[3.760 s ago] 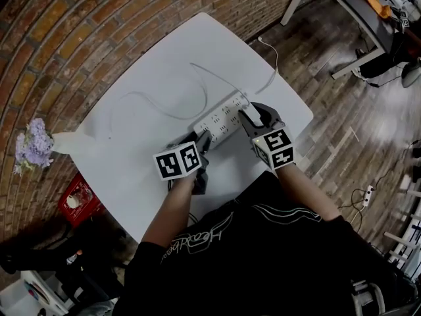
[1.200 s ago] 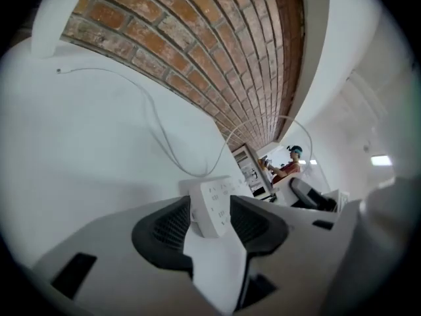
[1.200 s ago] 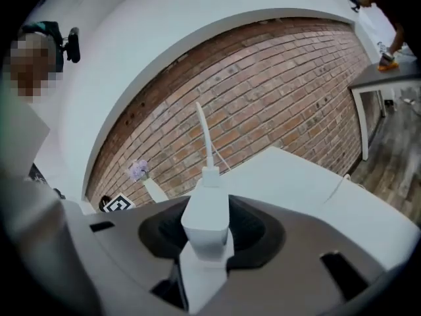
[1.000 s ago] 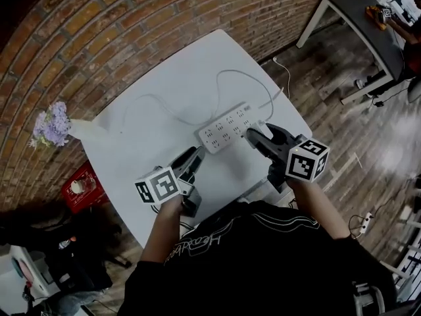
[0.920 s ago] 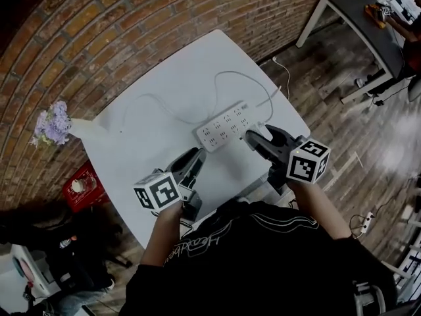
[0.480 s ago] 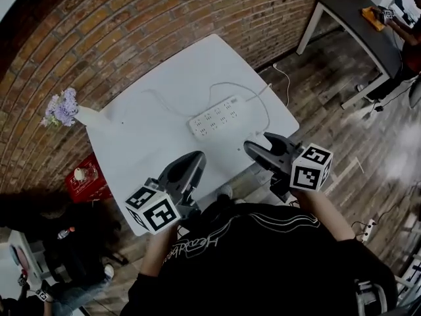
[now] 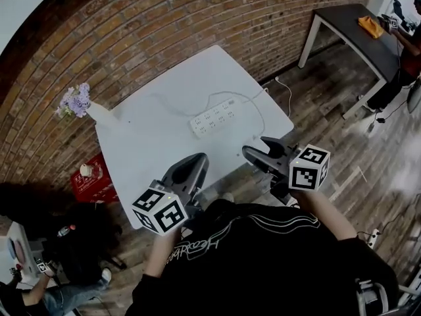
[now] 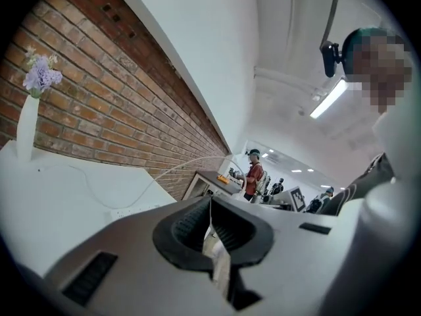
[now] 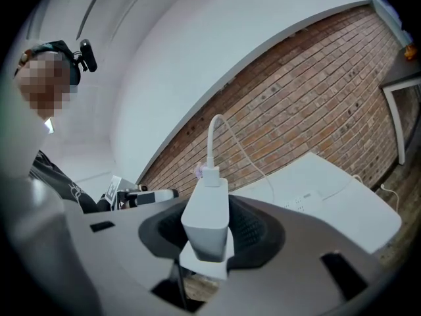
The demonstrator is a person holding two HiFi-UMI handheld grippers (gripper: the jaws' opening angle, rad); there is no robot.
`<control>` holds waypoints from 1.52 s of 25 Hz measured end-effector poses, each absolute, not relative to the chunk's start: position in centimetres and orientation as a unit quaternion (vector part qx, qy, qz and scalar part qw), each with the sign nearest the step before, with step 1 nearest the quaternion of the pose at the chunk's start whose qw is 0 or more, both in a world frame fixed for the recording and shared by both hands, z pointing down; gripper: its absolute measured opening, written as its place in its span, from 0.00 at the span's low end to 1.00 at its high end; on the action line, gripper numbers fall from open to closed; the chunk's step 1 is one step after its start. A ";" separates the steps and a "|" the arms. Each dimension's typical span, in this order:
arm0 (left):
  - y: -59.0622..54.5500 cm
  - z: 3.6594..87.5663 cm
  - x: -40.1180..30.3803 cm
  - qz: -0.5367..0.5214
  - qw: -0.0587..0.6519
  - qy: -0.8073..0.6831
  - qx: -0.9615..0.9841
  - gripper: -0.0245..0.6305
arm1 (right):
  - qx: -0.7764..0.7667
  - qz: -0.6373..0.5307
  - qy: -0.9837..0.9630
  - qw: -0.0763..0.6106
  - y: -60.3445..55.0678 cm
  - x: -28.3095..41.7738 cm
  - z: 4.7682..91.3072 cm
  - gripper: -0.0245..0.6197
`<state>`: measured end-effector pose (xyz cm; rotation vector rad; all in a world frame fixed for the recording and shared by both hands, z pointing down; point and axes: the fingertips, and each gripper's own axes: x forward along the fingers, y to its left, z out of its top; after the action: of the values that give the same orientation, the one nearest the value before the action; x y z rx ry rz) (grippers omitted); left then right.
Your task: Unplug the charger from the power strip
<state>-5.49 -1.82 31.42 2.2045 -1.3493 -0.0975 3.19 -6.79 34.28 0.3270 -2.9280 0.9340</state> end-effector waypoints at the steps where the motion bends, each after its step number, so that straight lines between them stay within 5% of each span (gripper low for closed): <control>1: -1.3 31.3 -5.1 -0.034 0.268 -0.503 0.821 0.05 | 0.105 0.295 -0.949 0.025 -6.2 3.5 34.1 0.22; 38: -2.4 30.0 -5.5 -0.031 0.273 -0.505 0.818 0.05 | 0.101 0.277 -0.955 0.031 -7.1 2.5 32.5 0.22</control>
<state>-5.49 -2.41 30.04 2.2021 -1.3597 -0.0838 2.48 -7.14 32.52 0.3108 -2.9417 0.8545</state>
